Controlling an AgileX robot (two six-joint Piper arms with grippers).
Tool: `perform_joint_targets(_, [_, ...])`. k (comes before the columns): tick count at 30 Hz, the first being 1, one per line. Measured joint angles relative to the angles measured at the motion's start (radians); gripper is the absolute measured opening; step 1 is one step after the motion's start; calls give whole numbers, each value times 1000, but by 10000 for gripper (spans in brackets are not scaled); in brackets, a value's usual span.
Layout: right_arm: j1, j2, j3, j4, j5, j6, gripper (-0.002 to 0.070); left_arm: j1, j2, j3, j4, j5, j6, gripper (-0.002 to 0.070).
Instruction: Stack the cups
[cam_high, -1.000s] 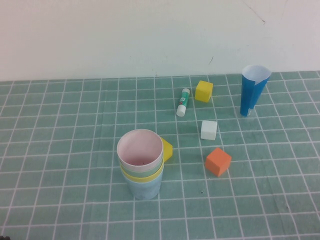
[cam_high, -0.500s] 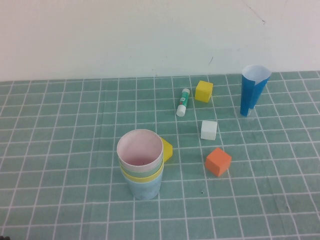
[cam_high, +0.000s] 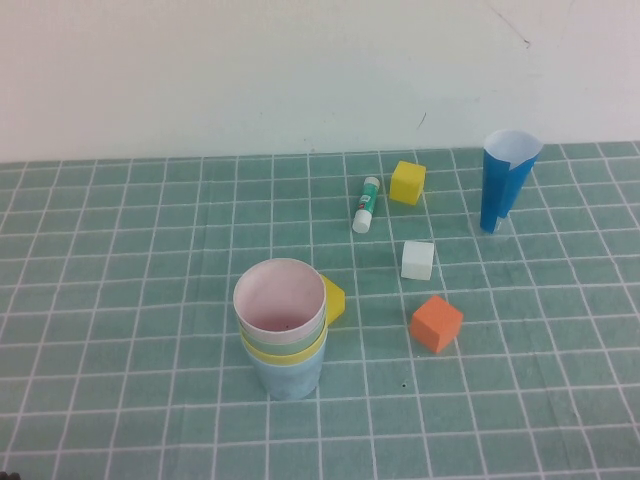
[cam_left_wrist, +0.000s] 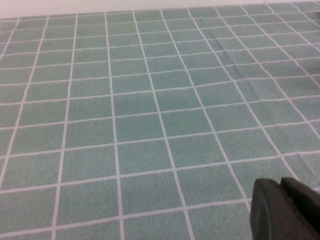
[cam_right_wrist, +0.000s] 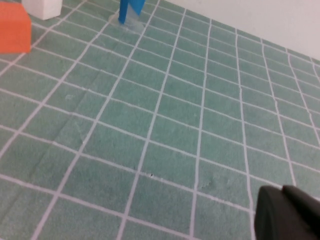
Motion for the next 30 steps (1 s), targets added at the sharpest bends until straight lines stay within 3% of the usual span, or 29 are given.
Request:
perform_joint_targets(19, [-4, 0, 0, 8, 2, 53, -1, 0, 0, 0, 2, 0, 0, -1])
perform_joint_targets(26, [-125, -2, 0, 10, 2, 108, -1, 0, 0, 0, 2, 0, 0, -1])
perform_joint_targets(30, [-139, -2, 0, 11, 2, 109, -1, 0, 0, 0, 2, 0, 0, -1])
